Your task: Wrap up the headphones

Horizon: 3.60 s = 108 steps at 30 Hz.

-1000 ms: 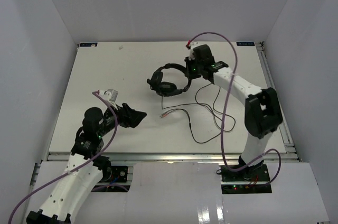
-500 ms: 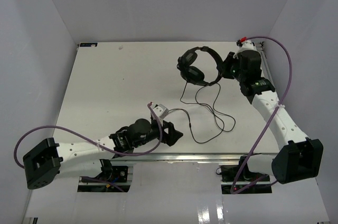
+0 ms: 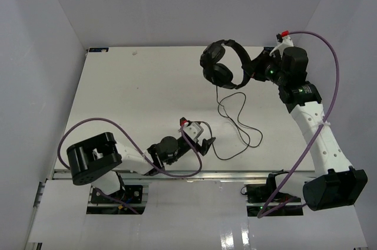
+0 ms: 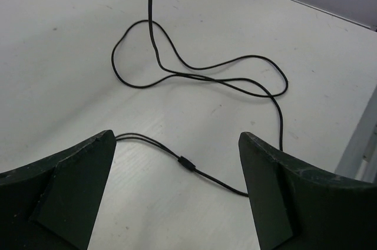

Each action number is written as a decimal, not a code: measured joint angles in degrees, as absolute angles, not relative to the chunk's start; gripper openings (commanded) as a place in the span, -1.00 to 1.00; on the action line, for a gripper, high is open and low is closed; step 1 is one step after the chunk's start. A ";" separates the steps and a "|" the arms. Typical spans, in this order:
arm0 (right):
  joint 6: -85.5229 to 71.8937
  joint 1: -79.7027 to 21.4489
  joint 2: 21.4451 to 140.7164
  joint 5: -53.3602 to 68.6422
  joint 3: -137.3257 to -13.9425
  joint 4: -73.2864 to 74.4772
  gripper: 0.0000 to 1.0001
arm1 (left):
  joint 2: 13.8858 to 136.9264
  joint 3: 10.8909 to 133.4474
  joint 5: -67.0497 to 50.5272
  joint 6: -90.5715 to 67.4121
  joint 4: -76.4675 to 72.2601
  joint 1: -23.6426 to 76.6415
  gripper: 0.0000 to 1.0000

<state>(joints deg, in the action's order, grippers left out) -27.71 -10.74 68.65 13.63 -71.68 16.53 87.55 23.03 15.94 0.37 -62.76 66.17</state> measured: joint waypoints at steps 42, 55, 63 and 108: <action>-33.86 -7.08 60.77 24.56 -72.86 16.38 -0.85 | 109.12 37.29 12.84 1.83 -76.07 64.22 -1.00; -19.26 -6.85 56.05 40.94 -66.12 14.87 -0.85 | 86.89 22.27 -8.30 -8.50 -65.34 50.88 -1.00; 2.59 -7.41 53.96 50.78 -67.06 23.73 -0.85 | 76.42 28.79 -26.81 -12.31 -42.96 37.26 -1.00; 36.28 -36.40 60.41 -17.82 -49.74 6.38 -0.85 | 88.84 72.26 -60.99 -28.61 23.28 30.17 -1.00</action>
